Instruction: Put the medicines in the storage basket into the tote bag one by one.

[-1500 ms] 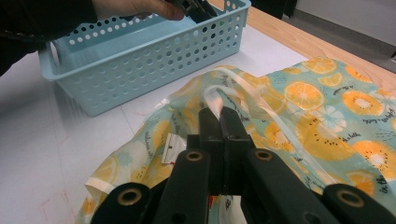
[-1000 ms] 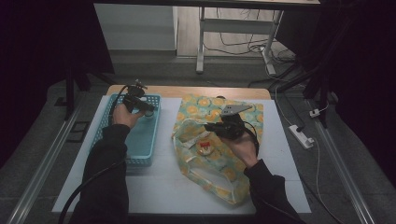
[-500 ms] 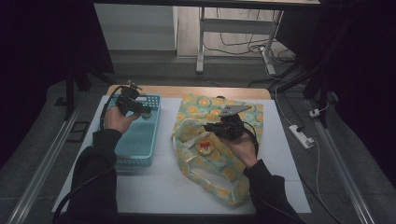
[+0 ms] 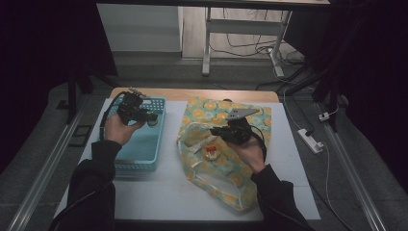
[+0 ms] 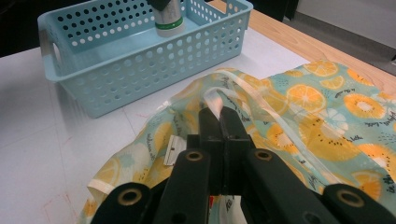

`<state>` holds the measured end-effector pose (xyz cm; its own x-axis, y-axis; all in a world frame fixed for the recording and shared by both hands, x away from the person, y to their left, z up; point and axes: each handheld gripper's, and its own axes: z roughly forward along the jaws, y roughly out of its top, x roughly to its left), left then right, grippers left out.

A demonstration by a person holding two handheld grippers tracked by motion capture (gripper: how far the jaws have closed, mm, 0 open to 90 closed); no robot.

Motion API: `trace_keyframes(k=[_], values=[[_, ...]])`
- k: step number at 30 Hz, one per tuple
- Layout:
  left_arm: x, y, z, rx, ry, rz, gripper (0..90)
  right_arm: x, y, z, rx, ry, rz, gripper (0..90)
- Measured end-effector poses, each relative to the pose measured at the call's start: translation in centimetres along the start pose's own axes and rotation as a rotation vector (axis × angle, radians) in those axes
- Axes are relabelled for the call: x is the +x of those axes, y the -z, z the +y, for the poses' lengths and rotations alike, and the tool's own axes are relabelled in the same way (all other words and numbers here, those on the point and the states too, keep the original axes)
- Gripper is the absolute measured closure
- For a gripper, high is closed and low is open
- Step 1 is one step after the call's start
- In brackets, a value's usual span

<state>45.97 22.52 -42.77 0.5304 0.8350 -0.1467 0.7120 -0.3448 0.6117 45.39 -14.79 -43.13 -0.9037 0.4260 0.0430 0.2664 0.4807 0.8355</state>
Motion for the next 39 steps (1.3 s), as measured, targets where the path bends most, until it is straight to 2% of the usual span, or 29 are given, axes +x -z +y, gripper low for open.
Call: trace_keyframes(k=[13, 20, 29, 39], values=[[-2.7, 1.7, -0.5, -0.036, -0.062, -0.016, 51.7, 0.0, 0.1, 0.0, -0.002, -0.001, -0.002, 90.0], [-4.1, 2.4, -0.4, -0.049, -0.089, -0.05, 51.7, 0.0, 0.0, 0.0, 0.0, -0.001, -0.001, 90.0], [-6.2, 1.8, -0.5, -0.054, -0.127, -0.111, 51.7, -0.1, 0.1, 0.0, -0.003, -0.002, -0.003, 90.0], [-9.2, 0.3, -0.3, -0.046, -0.194, -0.168, 51.6, -0.1, 0.2, 0.0, -0.007, -0.003, -0.003, 90.0]])
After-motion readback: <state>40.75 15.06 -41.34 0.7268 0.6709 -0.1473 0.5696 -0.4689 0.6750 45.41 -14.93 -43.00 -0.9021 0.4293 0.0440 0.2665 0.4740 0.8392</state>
